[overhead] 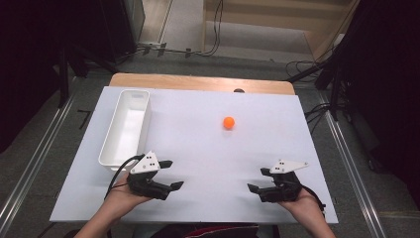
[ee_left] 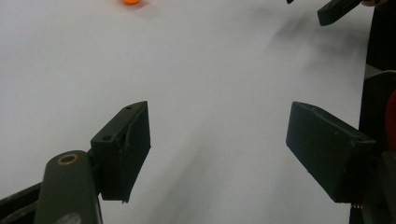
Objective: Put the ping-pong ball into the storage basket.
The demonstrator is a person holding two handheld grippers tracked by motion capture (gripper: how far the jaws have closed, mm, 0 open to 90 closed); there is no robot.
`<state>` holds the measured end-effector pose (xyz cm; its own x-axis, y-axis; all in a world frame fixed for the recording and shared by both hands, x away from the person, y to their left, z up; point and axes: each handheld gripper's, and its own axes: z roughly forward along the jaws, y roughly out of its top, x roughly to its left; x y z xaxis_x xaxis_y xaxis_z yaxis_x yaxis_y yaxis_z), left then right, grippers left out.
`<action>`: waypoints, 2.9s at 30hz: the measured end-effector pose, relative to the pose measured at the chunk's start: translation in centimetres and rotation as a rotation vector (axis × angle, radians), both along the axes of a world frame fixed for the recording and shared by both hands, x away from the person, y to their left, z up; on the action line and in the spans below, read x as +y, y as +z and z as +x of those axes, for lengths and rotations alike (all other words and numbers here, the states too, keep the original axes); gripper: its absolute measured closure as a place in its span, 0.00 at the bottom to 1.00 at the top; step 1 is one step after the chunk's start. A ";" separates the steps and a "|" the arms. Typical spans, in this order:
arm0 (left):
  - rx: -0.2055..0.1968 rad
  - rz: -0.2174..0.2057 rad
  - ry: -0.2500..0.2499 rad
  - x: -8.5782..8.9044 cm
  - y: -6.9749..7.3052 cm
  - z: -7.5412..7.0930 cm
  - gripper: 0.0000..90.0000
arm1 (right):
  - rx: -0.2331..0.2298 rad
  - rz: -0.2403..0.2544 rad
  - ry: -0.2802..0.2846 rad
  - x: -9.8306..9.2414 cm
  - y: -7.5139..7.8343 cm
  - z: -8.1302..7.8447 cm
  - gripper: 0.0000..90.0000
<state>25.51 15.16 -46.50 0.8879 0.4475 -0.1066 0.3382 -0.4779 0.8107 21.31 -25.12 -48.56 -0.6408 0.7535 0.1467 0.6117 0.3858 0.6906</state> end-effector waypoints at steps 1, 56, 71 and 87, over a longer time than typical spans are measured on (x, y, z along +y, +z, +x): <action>0.001 0.001 -0.005 -0.1 0.0 0.1 0.24 | 0.000 0.000 0.000 0.0 0.0 0.0 0.24; 0.095 0.048 -0.010 -4.6 -0.2 4.4 0.00 | -0.005 0.004 -0.008 -0.2 0.1 0.0 0.24; 0.082 0.045 -0.023 -6.0 -0.1 5.1 0.00 | -0.006 -0.002 -0.004 -0.1 0.1 0.1 0.24; 0.086 0.034 -0.025 -6.9 0.3 6.0 0.00 | -0.008 -0.004 -0.001 -0.1 0.1 0.1 0.24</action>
<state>31.51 8.24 -46.19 0.8869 0.4304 -0.1680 0.3936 -0.5134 0.7626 21.37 -25.20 -48.50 -0.6413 0.7547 0.1380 0.6063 0.3884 0.6939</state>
